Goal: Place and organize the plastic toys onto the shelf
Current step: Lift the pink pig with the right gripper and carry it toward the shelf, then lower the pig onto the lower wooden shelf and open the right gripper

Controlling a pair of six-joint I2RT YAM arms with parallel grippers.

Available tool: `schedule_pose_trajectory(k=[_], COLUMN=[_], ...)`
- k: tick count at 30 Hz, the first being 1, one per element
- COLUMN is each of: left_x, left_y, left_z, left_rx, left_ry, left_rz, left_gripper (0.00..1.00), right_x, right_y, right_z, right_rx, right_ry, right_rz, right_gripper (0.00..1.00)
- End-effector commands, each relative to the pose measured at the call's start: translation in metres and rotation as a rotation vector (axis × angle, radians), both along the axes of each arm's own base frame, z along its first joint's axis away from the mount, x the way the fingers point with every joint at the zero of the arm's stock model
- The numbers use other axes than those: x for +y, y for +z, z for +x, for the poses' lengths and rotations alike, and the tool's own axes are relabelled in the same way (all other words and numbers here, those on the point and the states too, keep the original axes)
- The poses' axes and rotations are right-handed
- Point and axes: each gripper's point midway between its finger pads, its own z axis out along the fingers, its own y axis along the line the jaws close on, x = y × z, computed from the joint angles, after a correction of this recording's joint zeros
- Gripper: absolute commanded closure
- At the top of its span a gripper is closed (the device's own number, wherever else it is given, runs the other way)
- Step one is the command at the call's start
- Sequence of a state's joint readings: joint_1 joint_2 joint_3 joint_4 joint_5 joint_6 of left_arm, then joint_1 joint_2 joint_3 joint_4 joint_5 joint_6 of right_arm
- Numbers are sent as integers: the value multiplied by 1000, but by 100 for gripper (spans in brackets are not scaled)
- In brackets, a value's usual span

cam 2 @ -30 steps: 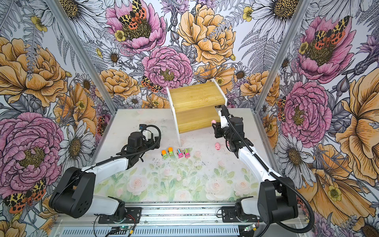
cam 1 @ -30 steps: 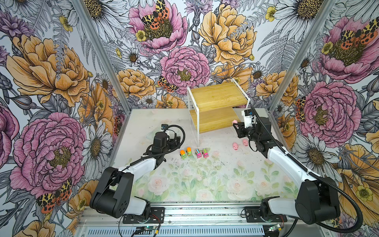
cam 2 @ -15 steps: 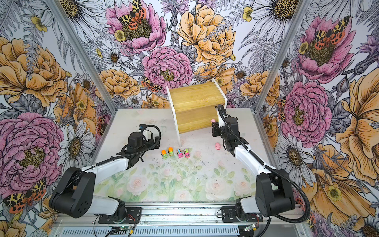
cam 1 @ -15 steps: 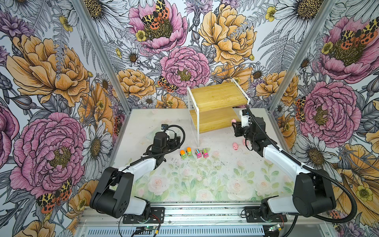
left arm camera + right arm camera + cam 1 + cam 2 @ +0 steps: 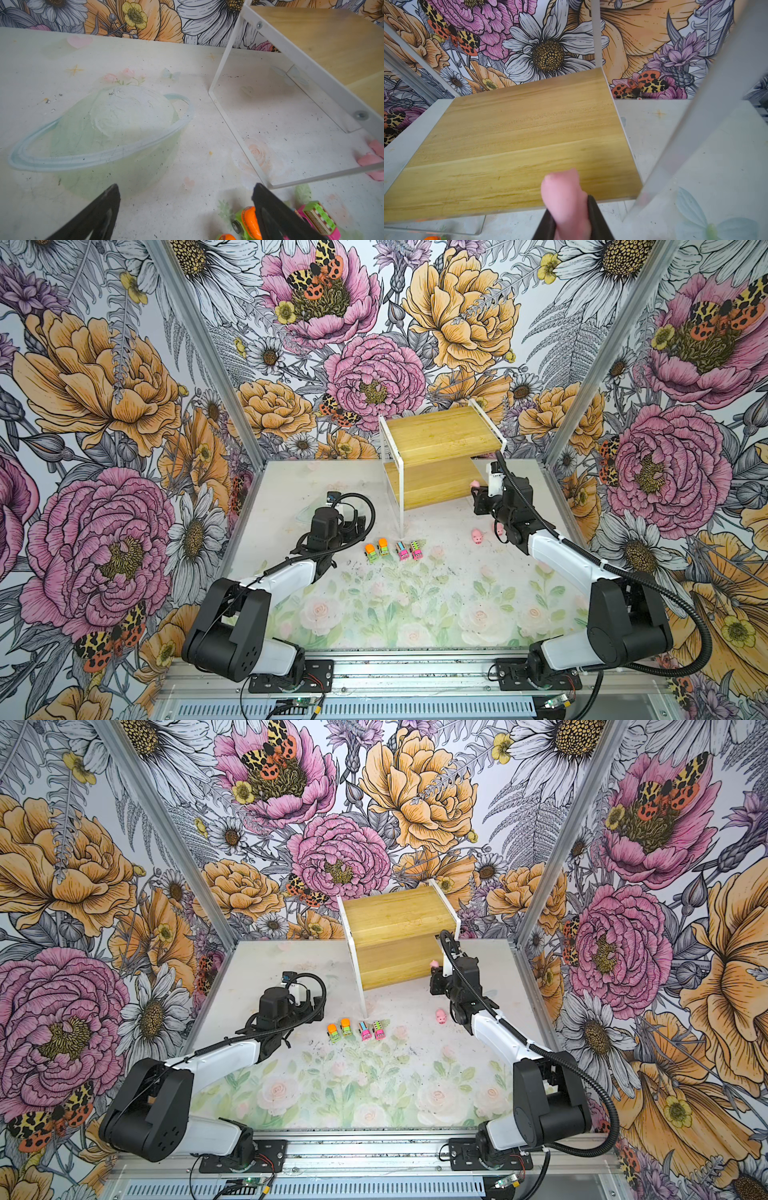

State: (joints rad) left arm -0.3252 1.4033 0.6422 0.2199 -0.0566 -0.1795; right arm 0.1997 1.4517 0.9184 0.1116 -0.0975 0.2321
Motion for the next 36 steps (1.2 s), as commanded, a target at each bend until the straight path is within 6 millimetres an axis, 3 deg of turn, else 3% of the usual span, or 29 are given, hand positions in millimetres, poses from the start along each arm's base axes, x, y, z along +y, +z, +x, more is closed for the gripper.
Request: schedule_pose_trajectory(k=[1, 14, 29, 36], left_x=[0, 0, -2, -1], left_y=[1, 0, 0, -1], left_z=[-2, -2, -1, -1], left_rx=[-4, -1, 3, 4], left_ry=[-4, -8, -13, -10], left_rz=[15, 16, 17, 17], left_gripper=[1, 1, 1, 1], right_x=[0, 3, -11, -13], right_y=[24, 20, -6, -8], right_z=[13, 33, 37, 40], right_rx=[-65, -48, 4, 6], right_ry=[-20, -30, -93, -107], right_rz=[19, 50, 42, 46], right_gripper=[76, 76, 75, 74])
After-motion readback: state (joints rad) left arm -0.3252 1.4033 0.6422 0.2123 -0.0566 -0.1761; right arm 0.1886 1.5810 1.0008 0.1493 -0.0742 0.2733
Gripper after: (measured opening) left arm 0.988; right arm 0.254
